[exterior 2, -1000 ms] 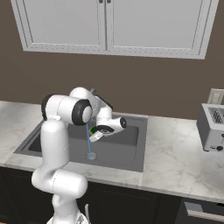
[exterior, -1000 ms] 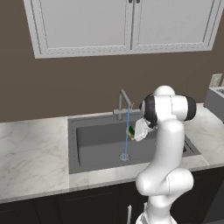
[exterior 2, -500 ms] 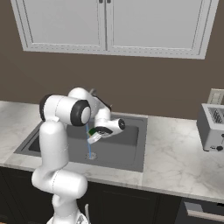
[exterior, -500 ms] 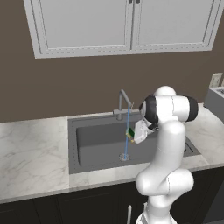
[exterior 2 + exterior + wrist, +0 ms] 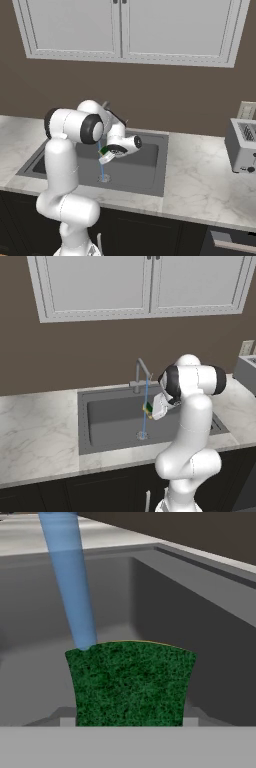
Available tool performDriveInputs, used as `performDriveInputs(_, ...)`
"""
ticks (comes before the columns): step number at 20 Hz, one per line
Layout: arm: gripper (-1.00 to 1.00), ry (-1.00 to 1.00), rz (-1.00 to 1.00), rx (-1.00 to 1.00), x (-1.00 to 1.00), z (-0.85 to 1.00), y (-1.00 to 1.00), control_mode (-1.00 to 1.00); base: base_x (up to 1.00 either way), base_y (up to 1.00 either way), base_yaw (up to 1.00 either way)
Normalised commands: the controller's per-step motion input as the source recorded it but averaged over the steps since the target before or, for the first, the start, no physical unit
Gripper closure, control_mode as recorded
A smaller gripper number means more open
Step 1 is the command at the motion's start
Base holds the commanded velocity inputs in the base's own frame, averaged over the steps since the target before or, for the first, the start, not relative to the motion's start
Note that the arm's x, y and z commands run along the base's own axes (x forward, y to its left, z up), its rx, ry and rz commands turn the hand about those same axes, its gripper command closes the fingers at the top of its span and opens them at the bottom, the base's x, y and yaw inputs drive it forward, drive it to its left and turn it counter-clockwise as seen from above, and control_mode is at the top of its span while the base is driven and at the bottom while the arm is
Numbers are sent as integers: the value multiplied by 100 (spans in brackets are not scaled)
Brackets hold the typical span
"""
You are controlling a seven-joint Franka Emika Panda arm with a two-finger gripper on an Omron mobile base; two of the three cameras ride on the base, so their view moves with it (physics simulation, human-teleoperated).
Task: Soak the sponge with water for a few seconds and then drop it inside the sink.
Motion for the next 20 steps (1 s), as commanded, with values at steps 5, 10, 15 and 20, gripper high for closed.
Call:
performDriveInputs(5, 100, 0, 0, 0, 0, 0, 0, -100, 0, 0, 0)
performDriveInputs(10, 100, 2, 3, 0, -1, 0, 12, -100, 0, 0, 0)
performDriveInputs(15, 100, 0, 1, 0, 0, 0, 7, -100, 0, 0, 0)
performDriveInputs(20, 100, 0, 0, 0, 0, 0, 0, -100, 0, 0, 0)
